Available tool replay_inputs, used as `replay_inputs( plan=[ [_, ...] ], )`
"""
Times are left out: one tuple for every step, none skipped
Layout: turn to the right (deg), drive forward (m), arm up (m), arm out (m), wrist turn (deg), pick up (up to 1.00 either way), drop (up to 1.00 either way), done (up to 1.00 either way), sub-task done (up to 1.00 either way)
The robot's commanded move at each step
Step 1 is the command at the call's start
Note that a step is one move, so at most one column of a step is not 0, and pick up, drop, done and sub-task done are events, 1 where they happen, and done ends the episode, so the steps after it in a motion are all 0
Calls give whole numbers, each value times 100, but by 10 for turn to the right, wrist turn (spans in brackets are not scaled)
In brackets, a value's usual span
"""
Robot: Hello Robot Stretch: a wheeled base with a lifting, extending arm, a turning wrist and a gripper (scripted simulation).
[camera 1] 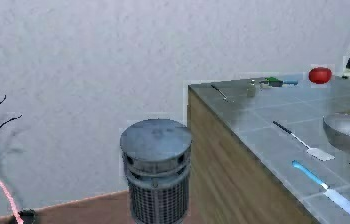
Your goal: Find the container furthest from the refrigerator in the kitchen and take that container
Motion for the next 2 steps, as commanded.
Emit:
replay_inputs(
  plan=[
    [-420,0,0,0,0,0,0,0,0],
    [450,0,0,0,0,0,0,0,0]
  ],
)
